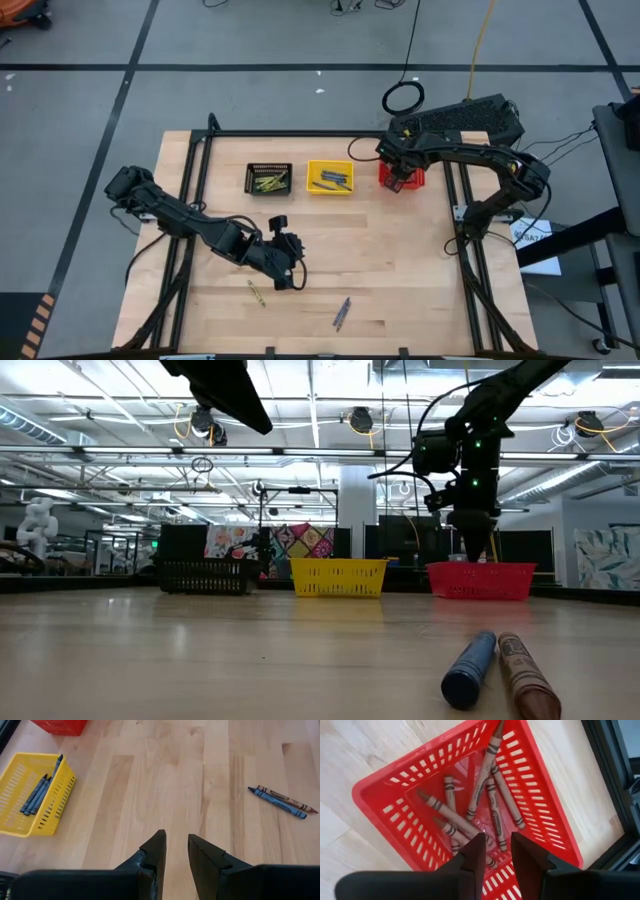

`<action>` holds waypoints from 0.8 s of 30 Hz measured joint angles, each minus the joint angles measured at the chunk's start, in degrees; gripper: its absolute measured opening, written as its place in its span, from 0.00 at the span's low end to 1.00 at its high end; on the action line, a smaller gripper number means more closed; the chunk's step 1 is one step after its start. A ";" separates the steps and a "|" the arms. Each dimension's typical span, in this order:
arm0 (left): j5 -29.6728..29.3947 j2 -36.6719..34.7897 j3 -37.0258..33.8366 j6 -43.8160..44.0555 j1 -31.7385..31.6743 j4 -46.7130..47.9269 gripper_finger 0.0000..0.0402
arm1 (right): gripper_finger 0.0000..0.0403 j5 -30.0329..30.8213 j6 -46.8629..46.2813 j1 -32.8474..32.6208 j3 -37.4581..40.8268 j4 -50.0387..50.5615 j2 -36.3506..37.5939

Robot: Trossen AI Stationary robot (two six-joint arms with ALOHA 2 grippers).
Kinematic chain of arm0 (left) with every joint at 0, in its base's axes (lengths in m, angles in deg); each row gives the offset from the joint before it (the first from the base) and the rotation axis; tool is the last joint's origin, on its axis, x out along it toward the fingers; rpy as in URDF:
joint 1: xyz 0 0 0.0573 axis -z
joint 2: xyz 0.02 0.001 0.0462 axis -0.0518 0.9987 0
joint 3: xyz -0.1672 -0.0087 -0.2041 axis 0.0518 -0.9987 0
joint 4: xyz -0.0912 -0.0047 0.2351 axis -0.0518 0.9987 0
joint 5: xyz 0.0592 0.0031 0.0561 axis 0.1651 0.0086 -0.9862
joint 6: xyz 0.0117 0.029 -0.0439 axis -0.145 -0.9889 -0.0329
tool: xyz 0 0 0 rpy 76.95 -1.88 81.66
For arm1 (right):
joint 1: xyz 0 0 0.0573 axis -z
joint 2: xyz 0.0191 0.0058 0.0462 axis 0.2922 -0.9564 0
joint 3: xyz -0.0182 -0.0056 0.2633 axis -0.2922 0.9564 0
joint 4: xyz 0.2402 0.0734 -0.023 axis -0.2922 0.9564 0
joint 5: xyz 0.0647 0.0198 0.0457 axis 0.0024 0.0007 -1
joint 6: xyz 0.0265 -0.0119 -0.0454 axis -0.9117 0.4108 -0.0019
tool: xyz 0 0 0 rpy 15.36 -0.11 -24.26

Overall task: Sort crayons
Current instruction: Put the blue crayon into the yellow bin

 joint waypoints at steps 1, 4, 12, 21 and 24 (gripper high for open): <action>-0.02 0.00 0.00 0.00 0.00 0.15 0.22 | 0.20 0.00 -0.44 -0.08 0.00 0.05 0.00; 0.00 0.00 0.00 0.03 0.00 1.42 0.22 | 0.20 0.08 -0.85 -0.53 0.00 0.62 0.00; 2.80 0.00 0.00 6.35 0.00 9.03 0.22 | 0.20 0.06 -1.13 -3.37 -0.52 4.56 0.00; 6.54 0.15 0.00 7.52 0.00 9.45 0.22 | 0.20 0.07 -6.84 -8.50 -9.45 14.27 0.04; 6.54 0.15 0.00 7.54 0.00 9.45 0.22 | 0.20 -0.52 -8.05 -10.77 -12.40 15.23 0.04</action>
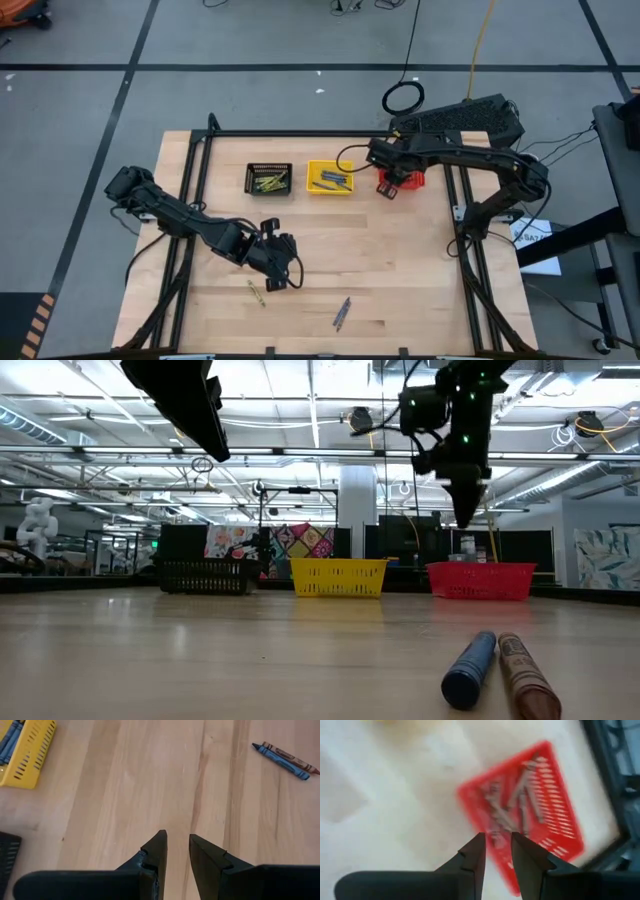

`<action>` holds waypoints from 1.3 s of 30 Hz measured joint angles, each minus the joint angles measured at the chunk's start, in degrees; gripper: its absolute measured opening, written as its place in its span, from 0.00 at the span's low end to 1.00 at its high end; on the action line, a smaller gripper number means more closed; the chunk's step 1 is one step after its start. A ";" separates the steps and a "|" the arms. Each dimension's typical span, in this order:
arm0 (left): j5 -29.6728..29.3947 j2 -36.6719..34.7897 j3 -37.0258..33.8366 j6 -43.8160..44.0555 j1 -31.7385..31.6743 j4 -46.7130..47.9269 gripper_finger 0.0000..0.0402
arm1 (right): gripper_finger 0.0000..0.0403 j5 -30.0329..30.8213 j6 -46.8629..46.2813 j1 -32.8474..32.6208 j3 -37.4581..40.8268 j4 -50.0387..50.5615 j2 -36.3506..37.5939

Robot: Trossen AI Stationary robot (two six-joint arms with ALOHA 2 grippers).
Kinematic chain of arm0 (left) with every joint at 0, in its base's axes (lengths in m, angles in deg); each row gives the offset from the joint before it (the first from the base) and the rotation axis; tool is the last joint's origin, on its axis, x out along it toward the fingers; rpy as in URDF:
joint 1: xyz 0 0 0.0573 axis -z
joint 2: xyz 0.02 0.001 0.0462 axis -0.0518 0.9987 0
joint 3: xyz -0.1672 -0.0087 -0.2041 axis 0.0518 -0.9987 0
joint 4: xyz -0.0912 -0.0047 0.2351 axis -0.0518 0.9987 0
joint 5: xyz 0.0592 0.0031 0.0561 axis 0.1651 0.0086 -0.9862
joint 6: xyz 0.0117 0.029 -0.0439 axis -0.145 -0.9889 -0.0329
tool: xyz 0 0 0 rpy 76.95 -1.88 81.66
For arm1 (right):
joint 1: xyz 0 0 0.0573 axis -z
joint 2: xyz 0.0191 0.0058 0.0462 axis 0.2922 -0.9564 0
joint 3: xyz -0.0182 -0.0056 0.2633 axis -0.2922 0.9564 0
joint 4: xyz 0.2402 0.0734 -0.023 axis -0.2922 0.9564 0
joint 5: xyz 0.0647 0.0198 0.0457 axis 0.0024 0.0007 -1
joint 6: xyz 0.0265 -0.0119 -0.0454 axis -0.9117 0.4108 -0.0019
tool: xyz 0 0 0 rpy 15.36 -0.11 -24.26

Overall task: Sort crayons
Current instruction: Put the blue crayon into the yellow bin

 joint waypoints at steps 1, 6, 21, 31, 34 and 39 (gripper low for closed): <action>0.09 0.00 0.00 0.00 0.09 0.00 0.22 | 0.20 -1.32 -0.37 -0.69 -0.80 0.08 0.00; 0.34 0.04 0.00 0.00 0.80 0.02 0.22 | 0.20 -12.80 -3.12 -4.19 -1.93 -0.75 0.04; 0.92 0.11 0.00 1.53 0.85 4.46 0.22 | 0.20 -16.23 -7.25 -20.85 -1.92 -9.13 0.03; 0.94 0.11 0.00 3.02 0.85 4.46 0.22 | 0.22 -17.42 -6.20 -24.43 -1.90 -14.24 -1.18; 0.92 0.11 0.00 3.02 0.85 4.44 0.22 | 0.26 -17.38 -4.50 -26.84 -1.90 -16.33 -3.17; 0.92 0.11 0.00 3.04 0.85 4.44 0.22 | 0.32 -17.43 1.19 -31.26 -1.87 -18.88 -7.15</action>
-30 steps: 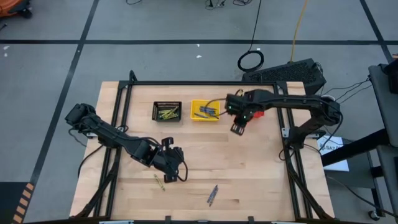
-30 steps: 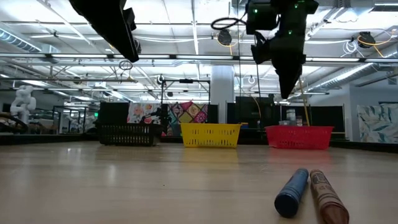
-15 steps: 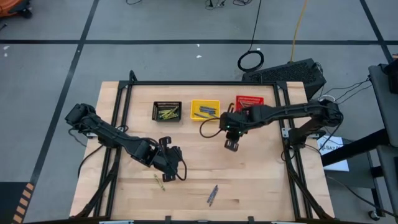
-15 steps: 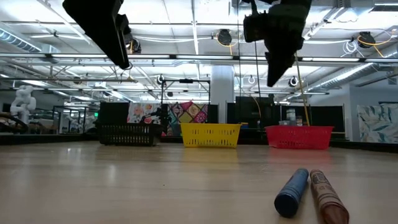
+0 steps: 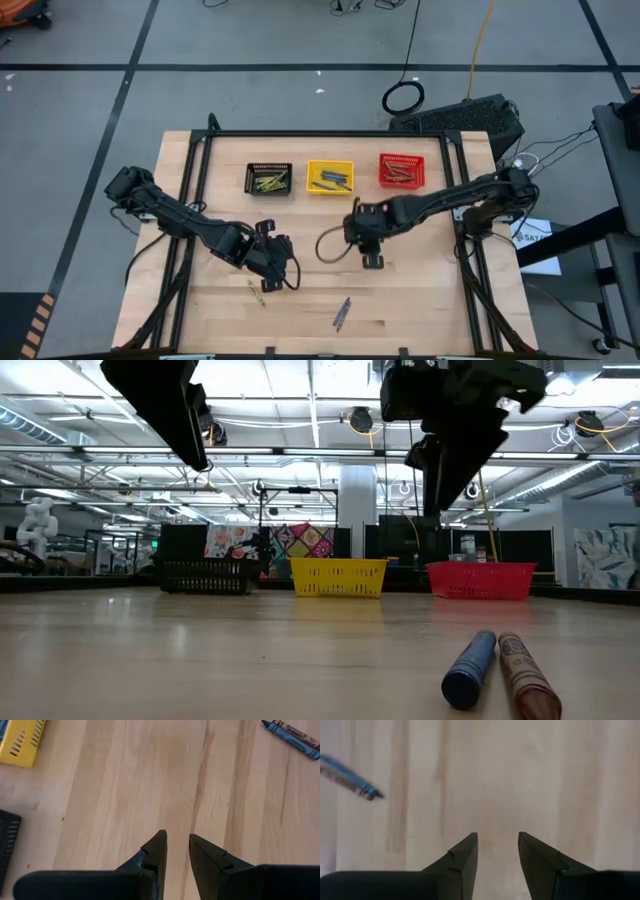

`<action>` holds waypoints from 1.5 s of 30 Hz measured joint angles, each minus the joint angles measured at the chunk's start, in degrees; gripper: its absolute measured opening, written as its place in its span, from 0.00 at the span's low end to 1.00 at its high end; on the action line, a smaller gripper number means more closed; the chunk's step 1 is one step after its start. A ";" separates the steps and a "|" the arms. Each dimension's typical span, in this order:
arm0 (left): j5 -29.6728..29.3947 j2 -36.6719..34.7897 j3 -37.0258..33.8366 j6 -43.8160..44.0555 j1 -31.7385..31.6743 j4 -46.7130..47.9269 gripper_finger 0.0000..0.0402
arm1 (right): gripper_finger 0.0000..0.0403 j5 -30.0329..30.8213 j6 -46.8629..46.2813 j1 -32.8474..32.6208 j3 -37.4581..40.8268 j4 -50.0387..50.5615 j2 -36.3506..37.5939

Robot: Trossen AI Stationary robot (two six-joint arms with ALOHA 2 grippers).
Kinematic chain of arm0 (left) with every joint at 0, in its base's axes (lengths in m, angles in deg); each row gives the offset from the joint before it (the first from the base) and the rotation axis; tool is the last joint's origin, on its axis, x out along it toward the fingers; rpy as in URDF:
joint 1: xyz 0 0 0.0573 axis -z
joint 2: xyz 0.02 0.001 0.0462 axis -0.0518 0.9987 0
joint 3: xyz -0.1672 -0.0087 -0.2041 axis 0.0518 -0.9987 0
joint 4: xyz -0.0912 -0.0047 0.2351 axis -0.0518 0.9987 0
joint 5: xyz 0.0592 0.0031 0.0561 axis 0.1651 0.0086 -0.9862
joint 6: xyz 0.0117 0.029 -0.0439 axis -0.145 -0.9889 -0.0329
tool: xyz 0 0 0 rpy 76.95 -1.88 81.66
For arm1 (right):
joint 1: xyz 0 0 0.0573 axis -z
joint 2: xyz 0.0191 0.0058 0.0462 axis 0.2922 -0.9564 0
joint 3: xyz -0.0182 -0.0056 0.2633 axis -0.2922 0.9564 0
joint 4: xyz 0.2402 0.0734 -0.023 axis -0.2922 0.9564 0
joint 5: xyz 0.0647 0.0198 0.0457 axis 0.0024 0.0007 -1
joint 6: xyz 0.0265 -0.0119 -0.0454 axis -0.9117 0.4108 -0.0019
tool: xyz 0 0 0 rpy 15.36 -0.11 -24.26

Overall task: Sort crayons
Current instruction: Put the blue crayon into the yellow bin

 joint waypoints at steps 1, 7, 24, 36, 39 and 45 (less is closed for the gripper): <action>0.00 0.00 0.00 -0.03 0.00 -0.02 0.22 | 0.32 -0.13 0.77 -0.95 0.00 -0.67 -0.72; 0.00 0.00 0.00 -0.02 -0.04 0.00 0.22 | 0.33 -0.14 5.40 -6.03 0.02 -6.98 -4.01; -0.02 0.00 0.00 4.45 -0.04 -0.22 0.22 | 0.32 -0.18 4.52 -16.55 -0.02 -19.61 -6.82; 0.00 0.00 0.00 4.46 -0.26 -0.28 0.22 | 0.32 -1.58 5.29 -19.19 -0.01 -26.33 -10.02; 0.02 0.00 0.00 4.46 -0.26 0.02 0.22 | 0.32 -1.56 5.52 -19.27 0.05 -26.66 -11.01; 0.04 0.00 0.00 4.41 -0.36 0.00 0.22 | 0.32 -1.58 4.52 -19.54 0.04 -27.34 -10.87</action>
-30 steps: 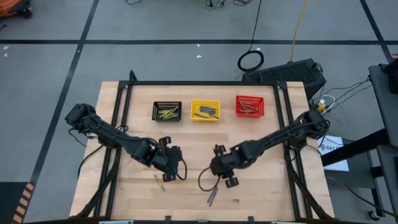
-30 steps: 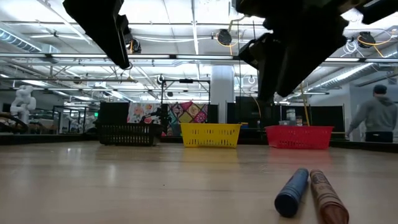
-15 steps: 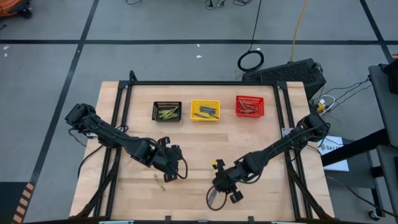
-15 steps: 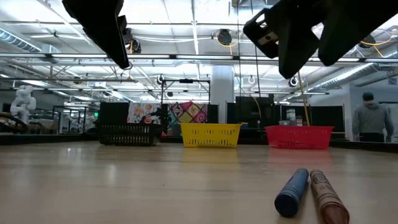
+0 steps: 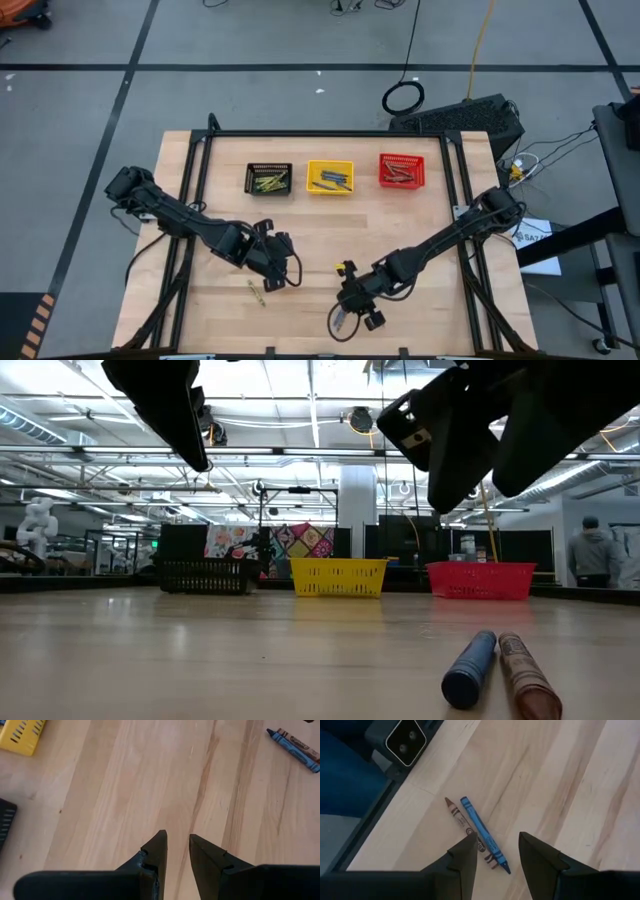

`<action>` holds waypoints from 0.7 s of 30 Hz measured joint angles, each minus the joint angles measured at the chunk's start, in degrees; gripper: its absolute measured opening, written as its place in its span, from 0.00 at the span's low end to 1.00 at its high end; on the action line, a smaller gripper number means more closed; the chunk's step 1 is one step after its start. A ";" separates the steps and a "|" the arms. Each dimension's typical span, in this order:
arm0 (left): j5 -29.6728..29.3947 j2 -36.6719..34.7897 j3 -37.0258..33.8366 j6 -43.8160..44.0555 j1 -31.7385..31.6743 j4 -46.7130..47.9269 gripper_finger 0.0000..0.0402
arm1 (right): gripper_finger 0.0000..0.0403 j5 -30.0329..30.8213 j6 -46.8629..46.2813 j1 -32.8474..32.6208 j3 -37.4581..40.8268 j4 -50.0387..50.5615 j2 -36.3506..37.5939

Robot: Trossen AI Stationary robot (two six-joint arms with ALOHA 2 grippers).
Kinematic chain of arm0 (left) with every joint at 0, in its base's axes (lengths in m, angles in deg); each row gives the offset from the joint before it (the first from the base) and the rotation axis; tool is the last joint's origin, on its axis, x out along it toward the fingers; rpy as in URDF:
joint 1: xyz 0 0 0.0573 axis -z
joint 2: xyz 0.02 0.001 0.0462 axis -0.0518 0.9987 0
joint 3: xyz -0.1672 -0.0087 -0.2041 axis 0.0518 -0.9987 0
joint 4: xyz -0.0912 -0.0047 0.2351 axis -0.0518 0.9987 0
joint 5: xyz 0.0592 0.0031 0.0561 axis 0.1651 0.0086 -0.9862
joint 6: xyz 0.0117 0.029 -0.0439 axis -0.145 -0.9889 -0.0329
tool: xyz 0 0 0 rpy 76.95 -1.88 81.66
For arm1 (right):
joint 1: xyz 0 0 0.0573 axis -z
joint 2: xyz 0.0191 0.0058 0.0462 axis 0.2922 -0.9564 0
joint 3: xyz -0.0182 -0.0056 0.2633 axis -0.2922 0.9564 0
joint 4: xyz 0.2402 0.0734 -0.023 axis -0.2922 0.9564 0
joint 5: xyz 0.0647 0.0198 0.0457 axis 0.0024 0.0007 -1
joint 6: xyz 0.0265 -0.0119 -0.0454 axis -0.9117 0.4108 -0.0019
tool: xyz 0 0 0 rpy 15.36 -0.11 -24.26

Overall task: Sort crayons
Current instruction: Put the blue crayon into the yellow bin

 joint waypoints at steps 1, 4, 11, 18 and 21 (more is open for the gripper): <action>0.00 0.00 0.00 0.01 -0.05 0.02 0.22 | 0.32 0.00 0.02 -0.06 0.00 -0.04 -0.04; 0.00 0.00 0.00 0.01 -0.08 0.00 0.22 | 0.32 0.00 0.00 -0.06 -0.04 -0.87 -0.67; 0.02 0.00 0.00 -0.01 -0.08 0.04 0.22 | 0.32 -0.07 0.08 -0.02 -0.02 -2.97 -4.08; 0.02 0.00 0.00 -0.03 -0.08 0.02 0.22 | 0.32 -0.09 2.04 0.37 -0.02 -2.97 -4.34; 0.02 0.00 0.00 -0.01 -0.08 0.02 0.22 | 0.32 -0.09 2.67 0.74 -0.02 -2.53 -4.37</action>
